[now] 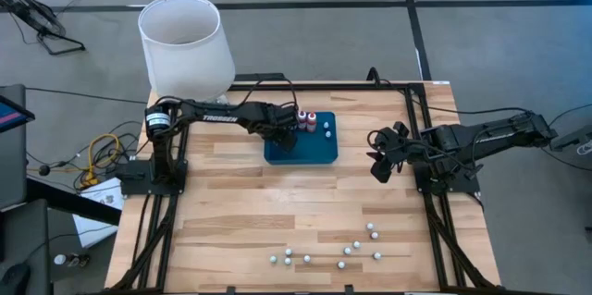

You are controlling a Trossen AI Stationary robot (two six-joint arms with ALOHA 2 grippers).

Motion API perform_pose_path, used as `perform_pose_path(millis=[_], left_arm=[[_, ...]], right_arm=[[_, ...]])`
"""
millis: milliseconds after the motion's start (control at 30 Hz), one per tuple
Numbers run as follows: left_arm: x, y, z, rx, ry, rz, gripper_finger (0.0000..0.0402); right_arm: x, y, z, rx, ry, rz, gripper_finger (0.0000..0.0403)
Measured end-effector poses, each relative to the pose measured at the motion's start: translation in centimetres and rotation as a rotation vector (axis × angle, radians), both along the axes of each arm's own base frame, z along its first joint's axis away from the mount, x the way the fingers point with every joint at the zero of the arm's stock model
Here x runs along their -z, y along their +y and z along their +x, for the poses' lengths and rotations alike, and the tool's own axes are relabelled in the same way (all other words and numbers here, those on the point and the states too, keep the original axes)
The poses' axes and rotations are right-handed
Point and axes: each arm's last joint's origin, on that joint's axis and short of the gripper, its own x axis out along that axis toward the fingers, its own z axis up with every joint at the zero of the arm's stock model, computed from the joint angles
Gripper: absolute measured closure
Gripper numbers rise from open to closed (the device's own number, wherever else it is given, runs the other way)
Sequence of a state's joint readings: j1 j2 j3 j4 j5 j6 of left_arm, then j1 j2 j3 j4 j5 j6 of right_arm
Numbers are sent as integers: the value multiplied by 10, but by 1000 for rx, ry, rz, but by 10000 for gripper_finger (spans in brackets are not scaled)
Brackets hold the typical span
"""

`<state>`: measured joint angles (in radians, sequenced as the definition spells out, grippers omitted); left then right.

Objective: Pick & Place food coloring
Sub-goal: Put the small black food coloring bottle into the bin, then put the top small red food coloring bottle into the bin

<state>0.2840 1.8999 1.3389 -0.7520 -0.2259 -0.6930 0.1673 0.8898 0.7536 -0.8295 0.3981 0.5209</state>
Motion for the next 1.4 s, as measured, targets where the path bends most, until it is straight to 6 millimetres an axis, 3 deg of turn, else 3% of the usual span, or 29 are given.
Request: perform_pose_path(millis=[233, 633, 967, 1233, 1400], left_arm=[[-14, 1, 4, 14, 14, 37, 276], [-19, -6, 6, 33, 29, 16, 276], [-83, -25, 18, 155, 73, 133, 276], [-152, -73, 31, 442, -24, 213, 276], [-165, -116, 33, 710, -22, 274, 276]], right_arm=[[0, 0, 0, 0, 0, -1, 281], [0, 0, 0, 1, 1, 1, 281], [0, 0, 0, -4, 6, 6, 281], [2, 15, -2, -366, 78, 92, 281], [2, 28, -4, -547, 88, 82, 281]])
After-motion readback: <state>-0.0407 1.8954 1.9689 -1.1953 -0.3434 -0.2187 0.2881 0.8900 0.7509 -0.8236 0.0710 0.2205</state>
